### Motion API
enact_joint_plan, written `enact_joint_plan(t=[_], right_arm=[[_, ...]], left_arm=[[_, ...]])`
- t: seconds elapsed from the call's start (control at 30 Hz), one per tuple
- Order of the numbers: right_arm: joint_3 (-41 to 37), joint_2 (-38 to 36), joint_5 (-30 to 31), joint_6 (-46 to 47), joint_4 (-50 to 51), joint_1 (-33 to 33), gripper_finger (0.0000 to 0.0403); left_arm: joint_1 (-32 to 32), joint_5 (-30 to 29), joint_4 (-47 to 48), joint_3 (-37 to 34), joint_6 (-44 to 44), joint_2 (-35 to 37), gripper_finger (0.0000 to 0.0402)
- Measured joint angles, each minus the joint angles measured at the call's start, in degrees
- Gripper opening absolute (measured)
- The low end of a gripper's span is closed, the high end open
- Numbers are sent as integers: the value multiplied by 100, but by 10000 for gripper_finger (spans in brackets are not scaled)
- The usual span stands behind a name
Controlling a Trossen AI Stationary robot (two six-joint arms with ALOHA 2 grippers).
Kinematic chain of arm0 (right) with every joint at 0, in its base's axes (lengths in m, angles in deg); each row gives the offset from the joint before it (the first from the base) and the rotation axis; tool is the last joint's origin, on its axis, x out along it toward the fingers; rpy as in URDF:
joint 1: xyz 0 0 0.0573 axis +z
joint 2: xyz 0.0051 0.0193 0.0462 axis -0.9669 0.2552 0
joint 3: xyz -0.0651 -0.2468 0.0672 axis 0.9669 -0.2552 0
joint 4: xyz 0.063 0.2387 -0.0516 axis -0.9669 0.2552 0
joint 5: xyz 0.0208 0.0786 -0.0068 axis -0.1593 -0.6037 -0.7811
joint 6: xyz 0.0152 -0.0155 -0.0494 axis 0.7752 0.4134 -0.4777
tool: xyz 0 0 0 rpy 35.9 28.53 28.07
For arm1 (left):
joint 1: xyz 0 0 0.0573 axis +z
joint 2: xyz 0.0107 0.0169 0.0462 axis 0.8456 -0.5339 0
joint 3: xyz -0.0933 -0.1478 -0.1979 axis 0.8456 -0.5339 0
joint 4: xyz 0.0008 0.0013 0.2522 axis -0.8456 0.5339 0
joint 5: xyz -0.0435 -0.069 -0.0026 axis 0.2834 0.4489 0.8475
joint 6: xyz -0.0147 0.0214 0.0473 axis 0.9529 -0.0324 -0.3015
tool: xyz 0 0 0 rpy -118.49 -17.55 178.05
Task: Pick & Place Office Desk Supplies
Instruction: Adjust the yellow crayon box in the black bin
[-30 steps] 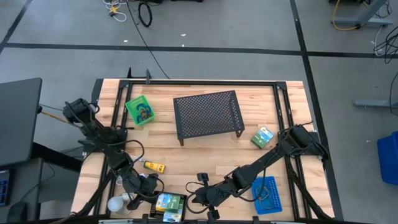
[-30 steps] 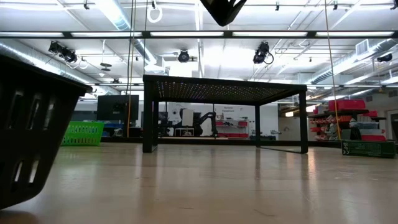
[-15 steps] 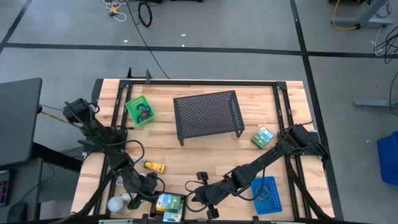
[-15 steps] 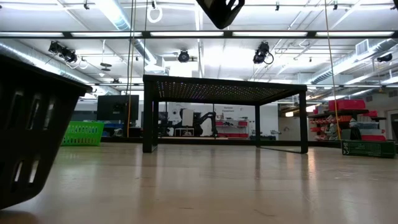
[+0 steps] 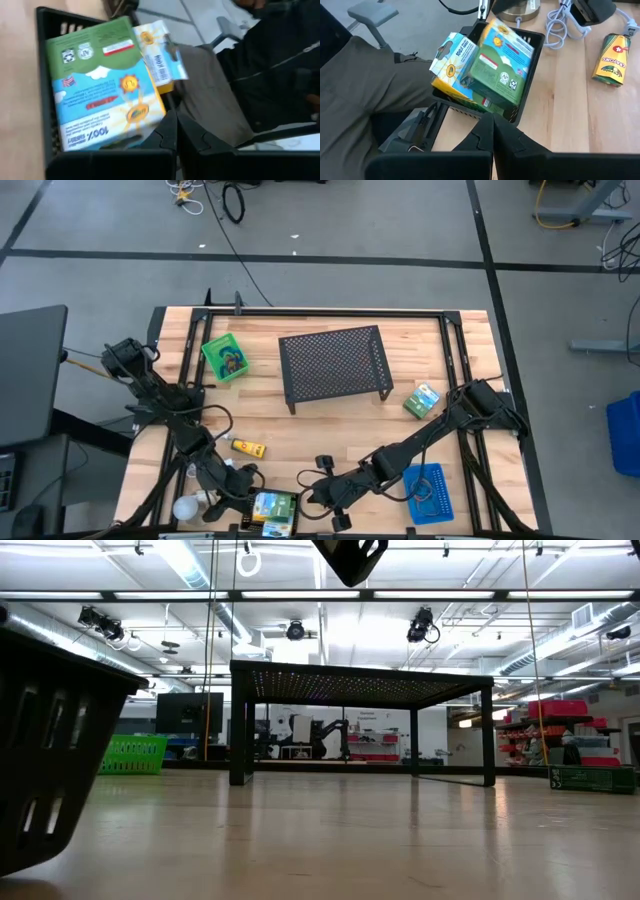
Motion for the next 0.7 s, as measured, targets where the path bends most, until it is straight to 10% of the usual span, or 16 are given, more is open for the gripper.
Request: enact_joint_plan(t=[0.7], right_arm=[[-2,0,7,-92,172,28,0]], left_arm=[[-41,-199,1577,170,1178,70,1]])
